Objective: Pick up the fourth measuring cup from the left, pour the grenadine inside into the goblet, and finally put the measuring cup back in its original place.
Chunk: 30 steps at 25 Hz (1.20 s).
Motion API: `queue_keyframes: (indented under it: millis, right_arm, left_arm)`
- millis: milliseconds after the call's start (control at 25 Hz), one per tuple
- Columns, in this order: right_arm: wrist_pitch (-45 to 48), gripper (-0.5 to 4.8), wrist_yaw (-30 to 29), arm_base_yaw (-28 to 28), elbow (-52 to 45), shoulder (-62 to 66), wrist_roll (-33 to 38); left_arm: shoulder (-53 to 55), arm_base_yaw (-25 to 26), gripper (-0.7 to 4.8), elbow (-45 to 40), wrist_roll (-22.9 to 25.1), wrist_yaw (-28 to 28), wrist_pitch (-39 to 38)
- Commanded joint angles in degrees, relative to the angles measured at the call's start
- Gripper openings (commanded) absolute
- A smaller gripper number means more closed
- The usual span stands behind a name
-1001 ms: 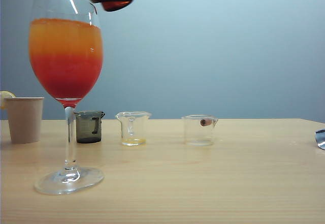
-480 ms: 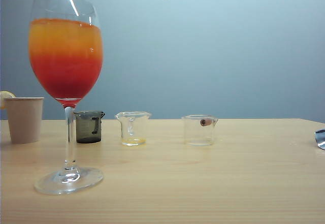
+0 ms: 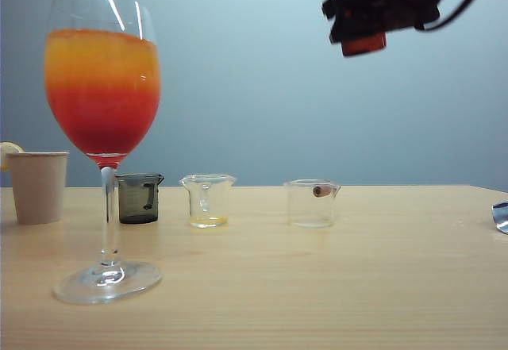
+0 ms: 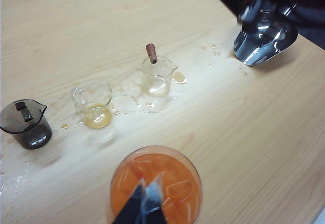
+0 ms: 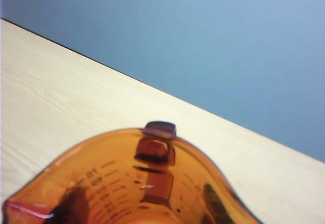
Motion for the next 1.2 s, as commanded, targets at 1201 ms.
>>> queue_keyframes:
  millis: [1201]
  right_arm:
    - [29.2,-0.01,6.3,-7.0,-12.7,18.2,10.5]
  left_arm:
    - [-0.1,0.1,-0.05,0.3,-4.2,5.6,-6.6]
